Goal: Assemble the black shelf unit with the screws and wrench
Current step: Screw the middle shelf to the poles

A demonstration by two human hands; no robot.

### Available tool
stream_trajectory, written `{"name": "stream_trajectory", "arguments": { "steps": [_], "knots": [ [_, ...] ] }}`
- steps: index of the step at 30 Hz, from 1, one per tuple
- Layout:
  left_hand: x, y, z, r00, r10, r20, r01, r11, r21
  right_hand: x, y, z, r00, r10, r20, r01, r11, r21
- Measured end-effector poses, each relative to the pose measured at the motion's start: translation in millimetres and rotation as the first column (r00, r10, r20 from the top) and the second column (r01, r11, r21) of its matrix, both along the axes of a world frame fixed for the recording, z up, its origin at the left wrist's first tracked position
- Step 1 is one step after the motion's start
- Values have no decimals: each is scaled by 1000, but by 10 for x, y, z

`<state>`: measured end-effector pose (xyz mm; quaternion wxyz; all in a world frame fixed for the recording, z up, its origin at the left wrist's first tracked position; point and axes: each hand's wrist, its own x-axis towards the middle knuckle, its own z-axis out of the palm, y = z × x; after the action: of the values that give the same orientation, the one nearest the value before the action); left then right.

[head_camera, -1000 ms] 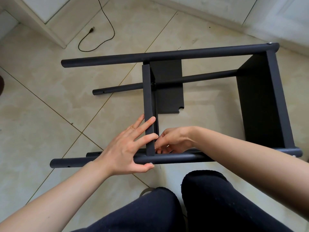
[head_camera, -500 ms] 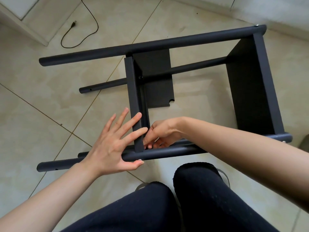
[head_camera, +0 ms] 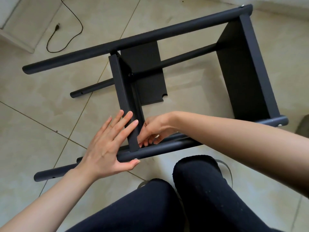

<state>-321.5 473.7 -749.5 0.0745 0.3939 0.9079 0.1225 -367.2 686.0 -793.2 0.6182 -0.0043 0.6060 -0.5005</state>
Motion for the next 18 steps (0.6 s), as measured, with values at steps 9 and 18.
{"name": "stream_trajectory", "arguments": {
  "steps": [9, 18],
  "knots": [
    [2, 18, 15, 1000, -2, 12, 2, 1000, 1, 1, 40, 23, 1000, -17, 23, 18, 999, -37],
    [-2, 27, 27, 1000, -1, 23, 1, 1000, 4, 8, -8, -15, 999, -50, -16, 50, 998, -35]
  ]
}}
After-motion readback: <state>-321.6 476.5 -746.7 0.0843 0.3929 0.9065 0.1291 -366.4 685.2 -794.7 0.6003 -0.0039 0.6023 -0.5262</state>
